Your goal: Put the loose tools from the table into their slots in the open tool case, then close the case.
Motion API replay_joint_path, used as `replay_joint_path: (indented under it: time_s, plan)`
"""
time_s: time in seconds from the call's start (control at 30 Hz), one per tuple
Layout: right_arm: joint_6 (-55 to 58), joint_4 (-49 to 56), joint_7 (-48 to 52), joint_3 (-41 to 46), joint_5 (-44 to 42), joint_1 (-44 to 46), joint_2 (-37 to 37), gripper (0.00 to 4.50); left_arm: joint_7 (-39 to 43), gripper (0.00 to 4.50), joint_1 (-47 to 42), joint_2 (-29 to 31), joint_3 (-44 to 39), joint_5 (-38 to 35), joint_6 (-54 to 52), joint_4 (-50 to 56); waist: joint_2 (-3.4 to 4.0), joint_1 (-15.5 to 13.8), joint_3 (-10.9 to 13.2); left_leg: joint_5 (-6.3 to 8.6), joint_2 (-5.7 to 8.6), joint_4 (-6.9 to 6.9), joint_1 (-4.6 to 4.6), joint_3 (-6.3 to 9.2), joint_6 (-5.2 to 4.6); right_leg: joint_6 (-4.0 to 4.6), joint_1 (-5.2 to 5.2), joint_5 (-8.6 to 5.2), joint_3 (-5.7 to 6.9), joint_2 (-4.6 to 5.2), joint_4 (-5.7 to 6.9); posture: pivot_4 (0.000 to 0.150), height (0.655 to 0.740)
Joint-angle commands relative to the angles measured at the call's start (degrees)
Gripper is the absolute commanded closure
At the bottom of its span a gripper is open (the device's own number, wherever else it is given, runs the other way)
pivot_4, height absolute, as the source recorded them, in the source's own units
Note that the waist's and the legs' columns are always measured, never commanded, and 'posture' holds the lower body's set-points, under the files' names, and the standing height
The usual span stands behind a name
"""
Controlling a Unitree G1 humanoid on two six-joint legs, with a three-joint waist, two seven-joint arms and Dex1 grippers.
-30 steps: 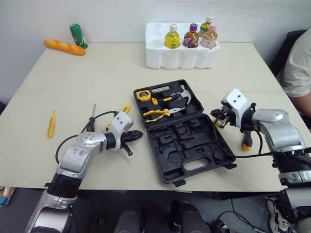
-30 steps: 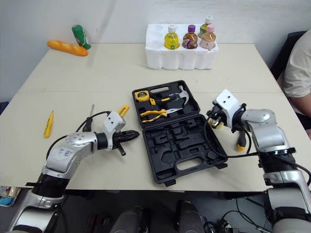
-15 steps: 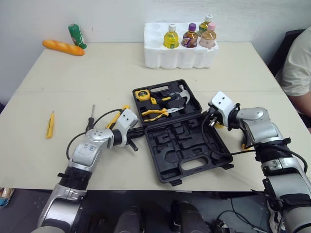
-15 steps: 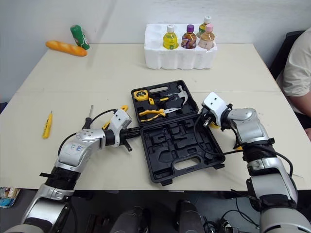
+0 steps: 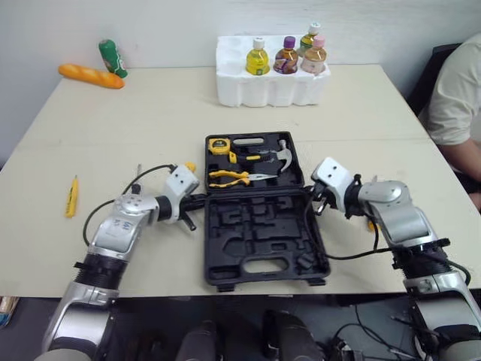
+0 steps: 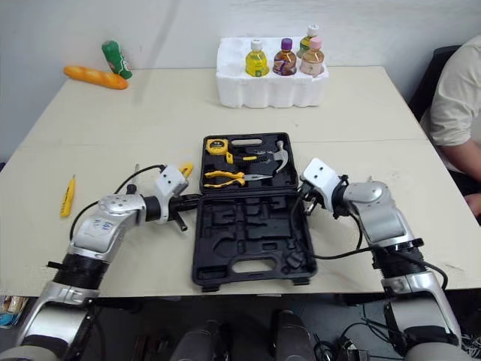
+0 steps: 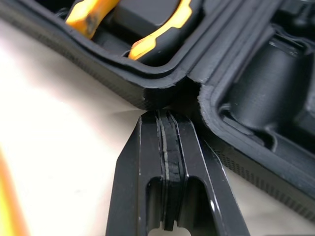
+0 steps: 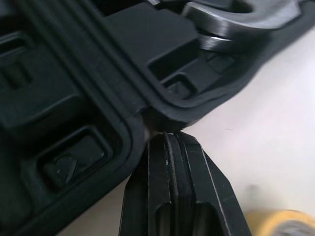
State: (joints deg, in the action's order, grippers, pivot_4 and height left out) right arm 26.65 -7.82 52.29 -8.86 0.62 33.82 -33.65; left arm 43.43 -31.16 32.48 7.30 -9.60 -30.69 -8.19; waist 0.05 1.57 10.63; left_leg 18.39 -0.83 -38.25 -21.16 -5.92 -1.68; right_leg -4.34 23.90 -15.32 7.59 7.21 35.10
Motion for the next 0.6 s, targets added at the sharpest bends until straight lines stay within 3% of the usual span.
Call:
replay_joint_path:
  time_s: [0.03,0.6]
  plan:
    - [0.60,8.40,2.49,-2.14,-3.34,-0.71,1.99,4.50,2.96,4.45,-1.33,-0.84,1.94,0.35,2.00,-0.28,0.00,-0.02,0.00,0.00,0.01,0.00,-0.01,0.00,0.00,0.00,0.00,0.00,0.01,0.01,-0.01,0.150,0.7367]
    - [5.94,12.34,-0.81,1.52,-2.30,-4.50,0.02,4.50,3.69,4.45,-3.01,-1.56,0.03,3.31,4.02,-5.71,0.00,-0.22,0.00,-0.01,0.05,-0.02,0.01,0.02,-0.03,0.00,0.00,0.00,0.02,0.08,0.05,0.150,0.7367]
